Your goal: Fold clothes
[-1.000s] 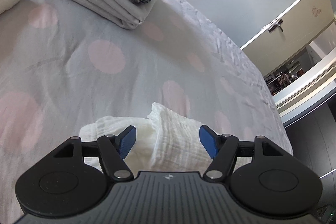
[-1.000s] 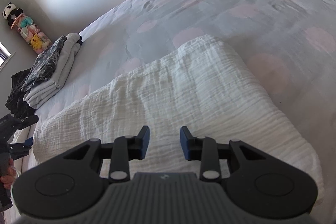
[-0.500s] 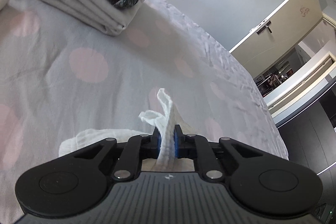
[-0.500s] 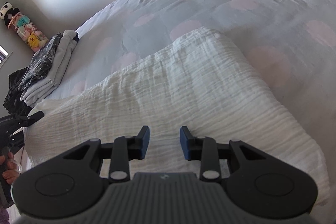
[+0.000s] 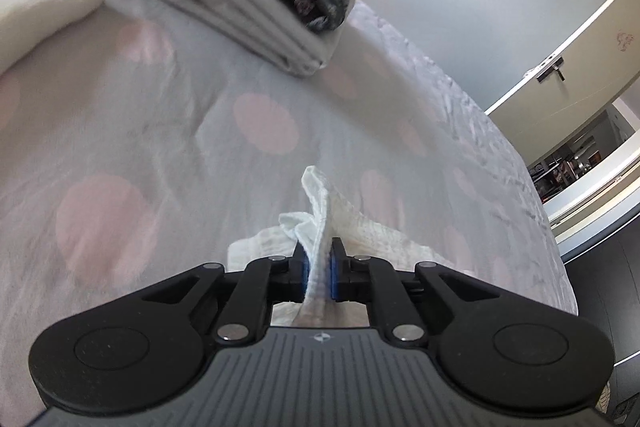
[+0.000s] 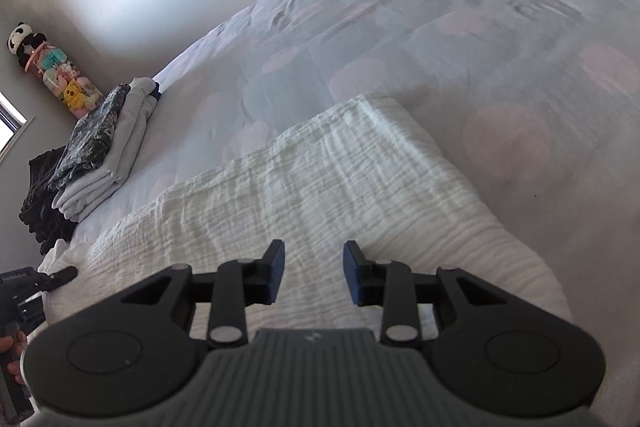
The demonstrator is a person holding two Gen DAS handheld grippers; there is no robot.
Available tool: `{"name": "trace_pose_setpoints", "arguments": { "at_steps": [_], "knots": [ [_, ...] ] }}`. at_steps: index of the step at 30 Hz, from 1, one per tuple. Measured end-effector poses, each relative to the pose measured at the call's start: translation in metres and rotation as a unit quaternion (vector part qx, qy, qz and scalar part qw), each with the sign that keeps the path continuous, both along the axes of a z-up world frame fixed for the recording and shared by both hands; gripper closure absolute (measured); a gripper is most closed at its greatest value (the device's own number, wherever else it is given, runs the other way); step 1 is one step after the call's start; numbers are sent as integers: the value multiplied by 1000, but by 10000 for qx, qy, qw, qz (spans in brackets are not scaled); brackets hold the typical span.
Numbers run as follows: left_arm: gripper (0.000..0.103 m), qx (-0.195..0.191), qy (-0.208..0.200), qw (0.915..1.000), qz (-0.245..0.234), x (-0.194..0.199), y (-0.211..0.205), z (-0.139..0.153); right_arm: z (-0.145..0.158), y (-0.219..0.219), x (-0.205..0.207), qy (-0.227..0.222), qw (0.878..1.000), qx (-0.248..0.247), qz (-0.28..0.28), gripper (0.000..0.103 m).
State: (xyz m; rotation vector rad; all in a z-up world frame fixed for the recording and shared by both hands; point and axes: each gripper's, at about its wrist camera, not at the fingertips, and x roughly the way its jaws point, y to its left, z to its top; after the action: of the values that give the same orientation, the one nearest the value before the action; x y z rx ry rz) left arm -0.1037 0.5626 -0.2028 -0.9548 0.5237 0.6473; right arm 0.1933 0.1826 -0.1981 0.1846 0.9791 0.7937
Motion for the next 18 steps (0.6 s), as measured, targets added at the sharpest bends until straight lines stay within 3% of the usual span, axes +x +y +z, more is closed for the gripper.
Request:
{"name": "trace_pose_setpoints", "arguments": {
  "at_steps": [1,2,4,5,6,11,16,18],
  "knots": [
    [87,-21,-47,10000,-7,-1,1,0,0,-1,1,13,10000,8,-20,67],
    [80,-28,-100,9999,-18,-3,1,2,0,-1,2,27,10000,18,-43,67],
    [57,-13,-211,9998,-40,-7,0,8,-2,-3,4,75,9999,45,-114,67],
    [37,16,-270,9996,-52,-10,-1,13,-2,-4,5,95,9998,54,-138,67],
    [28,30,-289,9995,-79,-13,-4,19,-2,-4,6,113,9998,62,-158,67],
    [24,-36,-175,9994,-297,-28,-18,39,1,-4,5,55,9998,98,-156,67],
    [23,-292,258,9992,54,-48,-38,36,5,-10,4,-18,9996,168,-231,67],
    [23,-536,250,9981,164,-56,-46,30,8,-13,3,-54,9994,198,-274,67]
  ]
}}
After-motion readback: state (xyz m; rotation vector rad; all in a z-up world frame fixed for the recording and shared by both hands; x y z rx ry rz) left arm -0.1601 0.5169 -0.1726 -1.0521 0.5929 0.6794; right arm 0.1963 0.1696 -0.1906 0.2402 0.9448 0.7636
